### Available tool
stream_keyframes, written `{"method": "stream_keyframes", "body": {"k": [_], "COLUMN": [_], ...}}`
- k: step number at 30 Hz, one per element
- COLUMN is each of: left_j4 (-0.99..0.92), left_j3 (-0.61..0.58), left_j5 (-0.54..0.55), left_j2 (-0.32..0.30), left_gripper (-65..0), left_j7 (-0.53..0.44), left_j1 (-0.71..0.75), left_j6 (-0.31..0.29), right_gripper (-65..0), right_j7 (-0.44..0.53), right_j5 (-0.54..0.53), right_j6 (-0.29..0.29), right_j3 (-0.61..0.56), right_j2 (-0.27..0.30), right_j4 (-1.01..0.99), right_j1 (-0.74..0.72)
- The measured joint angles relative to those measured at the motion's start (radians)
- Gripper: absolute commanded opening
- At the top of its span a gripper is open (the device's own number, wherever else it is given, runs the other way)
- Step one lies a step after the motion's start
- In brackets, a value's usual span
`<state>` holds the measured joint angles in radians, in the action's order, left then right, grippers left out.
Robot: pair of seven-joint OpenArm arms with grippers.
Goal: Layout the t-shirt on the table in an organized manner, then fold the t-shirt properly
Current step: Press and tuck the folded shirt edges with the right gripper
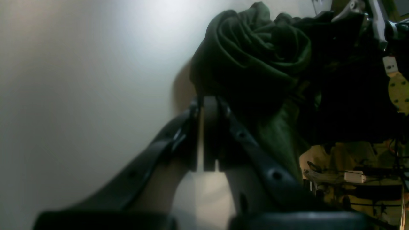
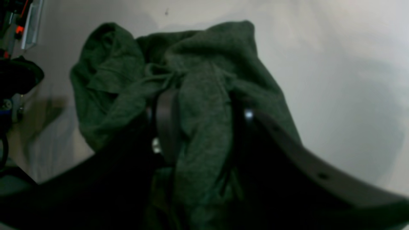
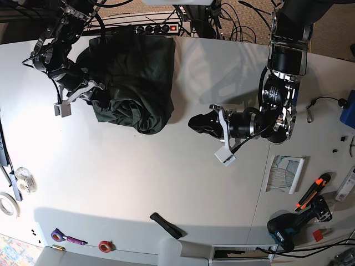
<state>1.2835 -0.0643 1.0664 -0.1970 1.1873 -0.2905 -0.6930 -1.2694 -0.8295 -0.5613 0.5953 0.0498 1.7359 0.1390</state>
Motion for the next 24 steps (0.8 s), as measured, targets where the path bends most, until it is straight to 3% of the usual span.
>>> {"method": "stream_keyframes", "body": {"k": [4,7,9,12,24], "left_j4": [0.0,0.0,0.0,0.0,-0.001], "left_j3": [0.0,0.0,0.0,0.0,0.0], "left_j5": [0.0,0.0,0.0,-0.008,-0.045], "left_j2": [0.0,0.0,0.0,0.0,0.0], "left_gripper": [-60.6,-60.6,-60.6,-60.6,-60.6], "left_j7": [-0.011,-0.022,-0.022,-0.022,-0.062], "left_j1": [0.0,0.0,0.0,0.0,0.002], "left_j6": [0.0,0.0,0.0,0.0,0.0], "right_gripper": [-64.5,-65.0,-65.0,-65.0,-65.0], "right_j7": [-0.064,-0.143,-0.143,-0.143,-0.145], "right_j5": [-0.096,-0.167,-0.199,-0.24,-0.243], "right_j6": [0.0,-0.005,-0.042,-0.047,-0.068], "right_j3": [0.0,0.0,-0.002,-0.021,-0.268], "right_j2": [0.0,0.0,0.0,0.0,0.003], "right_j4": [0.042,0.093,0.132,0.202,0.381], "right_j1": [0.0,0.002,0.014,0.062,0.293]}}
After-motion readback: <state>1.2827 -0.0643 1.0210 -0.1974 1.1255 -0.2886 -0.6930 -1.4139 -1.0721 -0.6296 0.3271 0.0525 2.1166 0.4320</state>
